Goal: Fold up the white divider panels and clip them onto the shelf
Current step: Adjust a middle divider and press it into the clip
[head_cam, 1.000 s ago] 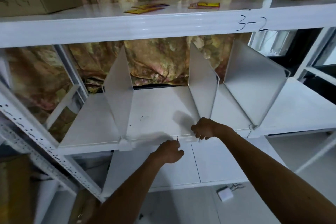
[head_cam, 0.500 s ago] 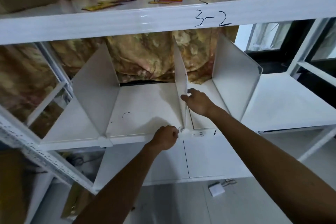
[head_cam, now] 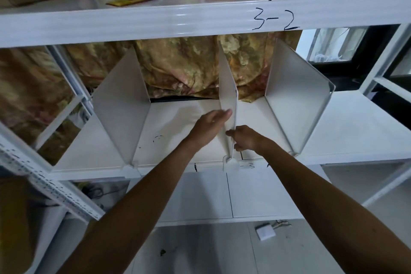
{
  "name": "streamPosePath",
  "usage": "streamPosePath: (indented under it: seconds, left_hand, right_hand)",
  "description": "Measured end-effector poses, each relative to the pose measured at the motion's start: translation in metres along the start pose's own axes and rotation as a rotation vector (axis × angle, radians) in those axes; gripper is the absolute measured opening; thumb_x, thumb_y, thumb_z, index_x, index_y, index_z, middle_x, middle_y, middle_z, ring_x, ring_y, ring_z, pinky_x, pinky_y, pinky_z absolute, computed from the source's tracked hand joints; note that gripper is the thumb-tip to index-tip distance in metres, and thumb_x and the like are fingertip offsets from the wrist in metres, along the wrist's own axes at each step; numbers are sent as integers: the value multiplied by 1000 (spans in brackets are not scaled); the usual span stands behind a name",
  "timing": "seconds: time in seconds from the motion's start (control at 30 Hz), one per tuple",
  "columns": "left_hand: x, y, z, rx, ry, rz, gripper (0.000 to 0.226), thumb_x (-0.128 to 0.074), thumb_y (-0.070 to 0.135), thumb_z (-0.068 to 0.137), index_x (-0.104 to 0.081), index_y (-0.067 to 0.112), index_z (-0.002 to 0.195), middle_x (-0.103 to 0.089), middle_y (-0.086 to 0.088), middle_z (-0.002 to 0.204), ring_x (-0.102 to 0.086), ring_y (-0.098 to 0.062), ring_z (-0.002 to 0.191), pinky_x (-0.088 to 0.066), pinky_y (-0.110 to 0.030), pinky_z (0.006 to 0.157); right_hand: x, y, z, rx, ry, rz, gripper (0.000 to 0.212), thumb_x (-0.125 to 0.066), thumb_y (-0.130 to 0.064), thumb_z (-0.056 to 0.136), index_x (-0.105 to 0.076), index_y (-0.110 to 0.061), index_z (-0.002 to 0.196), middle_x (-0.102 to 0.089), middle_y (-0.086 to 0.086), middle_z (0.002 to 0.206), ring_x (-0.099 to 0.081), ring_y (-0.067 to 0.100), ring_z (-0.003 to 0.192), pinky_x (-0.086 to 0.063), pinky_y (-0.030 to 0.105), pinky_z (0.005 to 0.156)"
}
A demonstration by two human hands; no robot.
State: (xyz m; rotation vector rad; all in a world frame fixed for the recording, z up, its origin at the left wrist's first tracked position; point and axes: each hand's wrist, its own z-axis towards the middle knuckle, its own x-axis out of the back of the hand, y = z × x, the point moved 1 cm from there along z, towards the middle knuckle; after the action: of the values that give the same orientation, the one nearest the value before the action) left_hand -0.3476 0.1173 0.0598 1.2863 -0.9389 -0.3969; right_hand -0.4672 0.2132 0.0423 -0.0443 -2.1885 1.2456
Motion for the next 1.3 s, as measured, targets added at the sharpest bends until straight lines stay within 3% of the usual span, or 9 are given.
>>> streamPosePath:
  seconds: [0.17, 0.3, 0.43, 0.57, 0.67, 0.77, 0.93, 1.1, 1.3]
  left_hand:
    - [0, 46, 20, -58, -74, 134, 103, -60, 85, 63, -31, 34, 148, -37, 11, 154, -43, -7, 134, -39, -39, 110]
    - [-3, 57, 31, -147, -67, 269, 100, -65, 56, 79, -8, 26, 155, -17, 0, 162, -26, -20, 146, -34, -43, 114]
    - [-8, 60, 33, -175, -121, 411, 100, -60, 36, 86, 12, 24, 153, -8, -6, 164, -29, -28, 144, -37, -36, 106]
    - [-11, 57, 34, -183, -185, 475, 106, -58, 24, 87, 29, 22, 148, 13, -6, 163, -35, -32, 140, -38, -31, 98]
    - [-11, 55, 37, -160, -229, 526, 115, -63, 23, 84, 36, 23, 143, 20, -7, 161, -57, -33, 118, -53, -35, 83]
    - [-13, 53, 39, -200, -241, 606, 120, -67, 24, 82, 37, 16, 143, 21, -12, 160, -61, -32, 102, -39, -21, 54]
    - [-12, 49, 44, -218, -232, 595, 118, -64, 22, 82, 38, 13, 142, 20, -13, 161, -49, -36, 126, -40, -25, 75]
    - [-7, 47, 45, -229, -240, 615, 118, -64, 23, 82, 38, 10, 141, 17, -15, 161, -49, -35, 125, -46, -30, 80]
    - [-5, 39, 52, -240, -226, 620, 114, -62, 25, 83, 34, 6, 143, -21, -30, 153, -45, -38, 128, -38, -22, 73]
  right_hand:
    - [-24, 17, 6, -51, 16, -106, 30, -43, -25, 102, -58, -4, 117, -56, 13, 108, -55, 29, 96, -46, 37, 87]
    - [-37, 31, 7, -73, 47, -36, 36, -41, -21, 101, -61, 4, 118, -65, 19, 110, -60, 30, 98, -45, 32, 81]
    - [-46, 48, 6, -56, 65, -25, 33, -41, -18, 96, -70, -5, 86, -73, 7, 86, -63, 24, 87, -42, 28, 76]
    - [-47, 54, 10, -49, 163, -139, 27, -54, -19, 87, -74, -2, 91, -74, 14, 97, -66, 34, 95, -48, 33, 78]
    - [-50, 56, 12, -51, 231, -179, 24, -57, -20, 87, -73, -3, 92, -72, 17, 97, -65, 36, 94, -39, 28, 71]
    - [-55, 58, 17, -55, 275, -219, 25, -55, -19, 86, -71, -3, 97, -70, 19, 101, -64, 39, 99, -39, 29, 73]
    - [-59, 58, 21, -47, 310, -247, 27, -51, -18, 88, -71, -1, 95, -70, 20, 102, -63, 41, 99, -42, 32, 76]
    - [-60, 56, 25, -48, 316, -254, 27, -51, -16, 88, -70, 2, 93, -69, 22, 100, -63, 42, 99, -43, 33, 76]
    - [-59, 53, 28, -60, 306, -263, 28, -52, -16, 89, -69, 4, 98, -67, 23, 107, -61, 43, 104, -45, 35, 81]
